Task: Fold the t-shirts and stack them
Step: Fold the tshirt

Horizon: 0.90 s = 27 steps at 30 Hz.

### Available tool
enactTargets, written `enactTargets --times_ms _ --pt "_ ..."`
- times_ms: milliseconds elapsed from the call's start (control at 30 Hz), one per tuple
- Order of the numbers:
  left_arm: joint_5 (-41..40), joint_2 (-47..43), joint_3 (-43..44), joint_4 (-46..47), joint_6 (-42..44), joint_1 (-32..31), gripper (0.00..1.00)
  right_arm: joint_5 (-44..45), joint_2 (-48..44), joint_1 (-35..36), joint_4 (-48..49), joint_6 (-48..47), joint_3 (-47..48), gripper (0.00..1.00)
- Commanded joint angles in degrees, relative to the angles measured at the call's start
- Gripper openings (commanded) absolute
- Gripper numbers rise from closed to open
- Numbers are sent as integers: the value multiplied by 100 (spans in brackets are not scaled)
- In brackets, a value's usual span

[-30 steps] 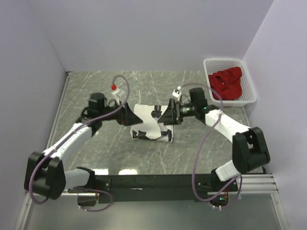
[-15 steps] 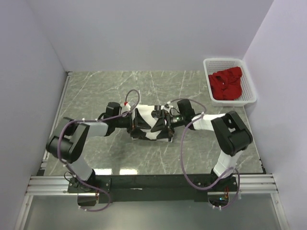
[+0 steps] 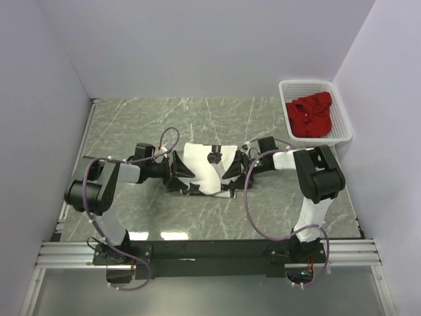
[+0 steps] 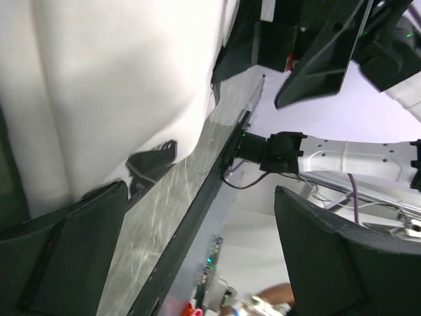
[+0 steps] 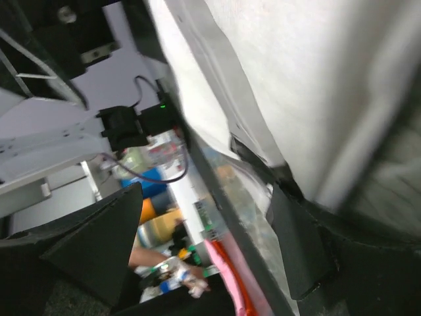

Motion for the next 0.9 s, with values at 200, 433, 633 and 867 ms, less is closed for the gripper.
enactTargets --times_ms 200,433,633,867 --pt "-1287 -2346 870 -3088 2195 982 100 2609 -1686 258 -2454 -1868 1946 84" --pt "-2712 -3110 2127 -4662 3391 1800 99 5335 -1239 2068 -2692 -2317 3328 86" --pt "-2854 -3700 2426 -5296 3936 2451 99 5776 -158 2491 -3078 -2615 4278 86" --pt "-3021 -4114 2576 -5595 4147 2513 99 5725 1133 2430 -3860 -3020 4762 81"
